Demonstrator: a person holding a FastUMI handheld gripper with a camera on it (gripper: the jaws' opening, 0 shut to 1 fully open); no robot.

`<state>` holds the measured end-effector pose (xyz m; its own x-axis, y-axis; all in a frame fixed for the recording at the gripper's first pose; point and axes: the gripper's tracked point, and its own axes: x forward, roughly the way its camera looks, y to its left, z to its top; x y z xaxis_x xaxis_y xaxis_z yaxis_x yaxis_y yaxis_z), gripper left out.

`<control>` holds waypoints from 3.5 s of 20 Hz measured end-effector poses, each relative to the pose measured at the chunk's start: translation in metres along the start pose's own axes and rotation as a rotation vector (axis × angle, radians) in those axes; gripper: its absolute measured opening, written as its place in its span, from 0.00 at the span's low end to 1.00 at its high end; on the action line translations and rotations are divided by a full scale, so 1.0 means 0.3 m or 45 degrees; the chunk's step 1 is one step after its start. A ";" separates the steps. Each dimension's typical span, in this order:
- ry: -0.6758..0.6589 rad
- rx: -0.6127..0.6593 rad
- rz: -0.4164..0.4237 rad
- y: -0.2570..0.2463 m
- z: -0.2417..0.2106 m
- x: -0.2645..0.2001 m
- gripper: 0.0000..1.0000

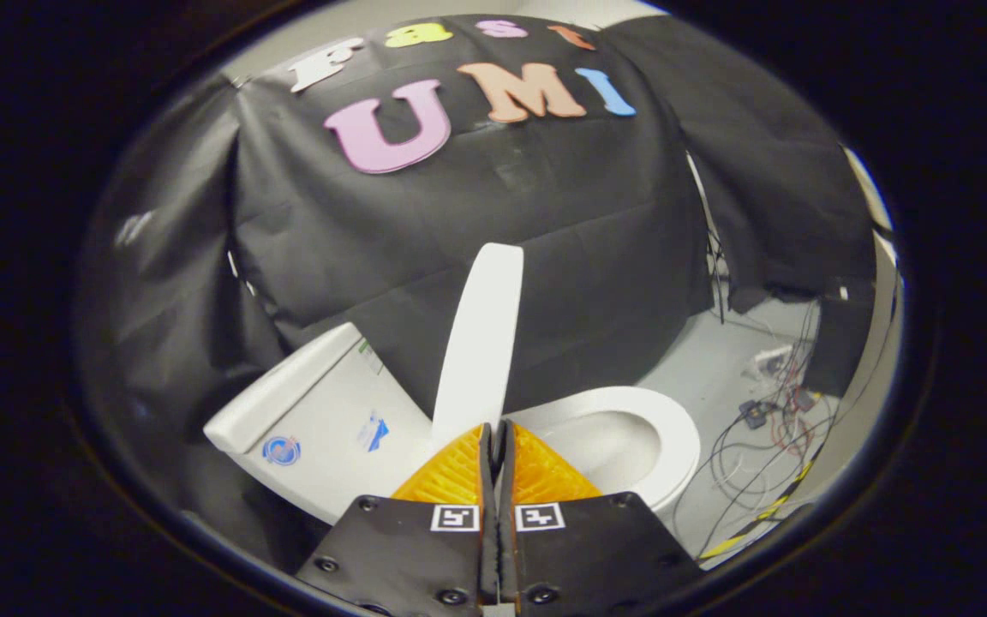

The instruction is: Open the toilet lid.

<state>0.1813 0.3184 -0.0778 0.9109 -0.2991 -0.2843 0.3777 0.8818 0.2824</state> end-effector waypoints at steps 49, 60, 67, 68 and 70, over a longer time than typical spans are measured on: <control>-0.186 -0.335 0.142 0.693 -0.046 0.012 0.01; -0.158 -0.134 0.393 0.823 -0.077 -0.008 0.84; -0.097 -0.485 0.379 0.810 -0.108 -0.003 0.98; -0.091 -0.501 0.377 0.802 -0.111 -0.001 0.99; -0.081 -0.481 0.387 0.802 -0.117 -0.007 0.99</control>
<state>0.2644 0.5441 -0.0413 0.9834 -0.0190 -0.1807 0.0171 0.9998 -0.0118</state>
